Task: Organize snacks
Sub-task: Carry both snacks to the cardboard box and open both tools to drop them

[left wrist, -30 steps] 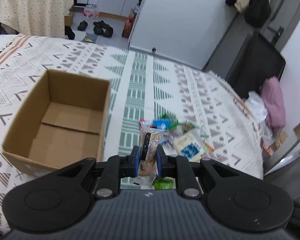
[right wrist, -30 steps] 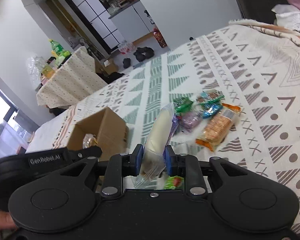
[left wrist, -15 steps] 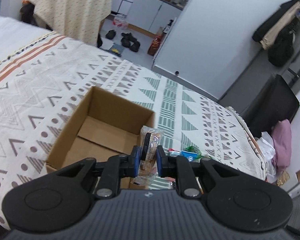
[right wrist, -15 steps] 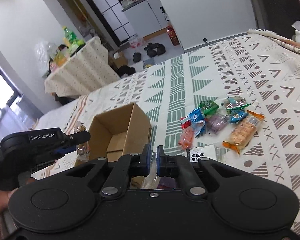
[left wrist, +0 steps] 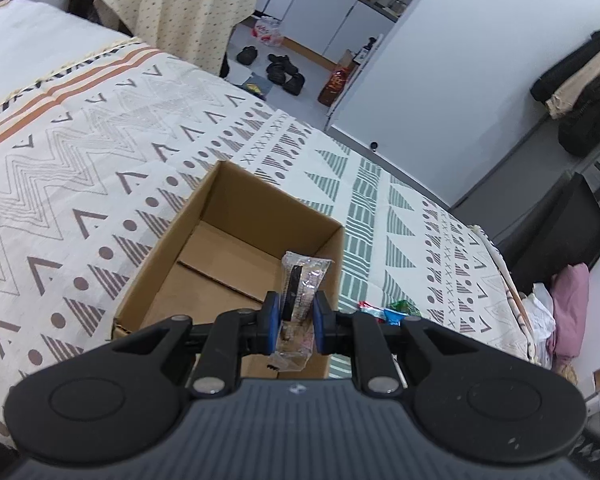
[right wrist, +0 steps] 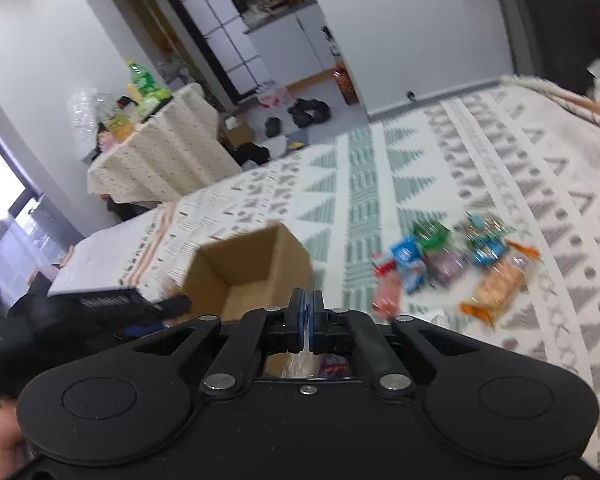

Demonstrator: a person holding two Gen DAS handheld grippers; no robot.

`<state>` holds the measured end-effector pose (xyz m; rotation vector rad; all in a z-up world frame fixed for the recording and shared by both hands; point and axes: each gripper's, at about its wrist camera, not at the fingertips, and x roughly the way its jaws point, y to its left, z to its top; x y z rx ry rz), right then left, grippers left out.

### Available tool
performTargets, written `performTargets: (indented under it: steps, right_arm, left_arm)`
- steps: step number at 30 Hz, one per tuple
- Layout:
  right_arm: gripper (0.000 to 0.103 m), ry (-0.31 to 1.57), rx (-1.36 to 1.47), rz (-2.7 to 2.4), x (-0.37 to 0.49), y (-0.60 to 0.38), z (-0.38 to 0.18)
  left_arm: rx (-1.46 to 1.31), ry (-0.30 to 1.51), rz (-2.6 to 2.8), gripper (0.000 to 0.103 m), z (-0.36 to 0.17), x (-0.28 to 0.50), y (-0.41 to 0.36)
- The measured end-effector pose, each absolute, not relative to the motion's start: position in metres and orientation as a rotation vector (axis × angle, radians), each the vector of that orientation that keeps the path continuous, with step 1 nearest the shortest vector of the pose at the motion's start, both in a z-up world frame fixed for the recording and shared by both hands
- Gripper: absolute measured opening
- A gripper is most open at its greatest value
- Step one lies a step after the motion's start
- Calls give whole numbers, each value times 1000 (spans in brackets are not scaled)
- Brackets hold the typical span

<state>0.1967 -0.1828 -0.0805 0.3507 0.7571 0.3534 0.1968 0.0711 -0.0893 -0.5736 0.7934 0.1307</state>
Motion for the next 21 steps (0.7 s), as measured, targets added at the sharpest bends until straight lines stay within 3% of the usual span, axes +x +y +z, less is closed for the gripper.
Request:
performTargets:
  steps: [9, 17, 19, 21]
  right_arm:
    - [2, 696, 358, 484, 220, -134, -49]
    - [2, 706, 389, 559, 244, -97, -42]
    - [7, 735, 404, 556, 251, -90, -46]
    - [19, 742, 379, 534, 255, -84, -47]
  left_arm:
    - [-601, 790, 255, 21, -92, 196, 94]
    - [-661, 767, 335, 42, -92, 191, 114]
    - [-671, 766, 357, 49, -93, 191, 118]
    - [-678, 769, 382, 54, -95, 191, 122]
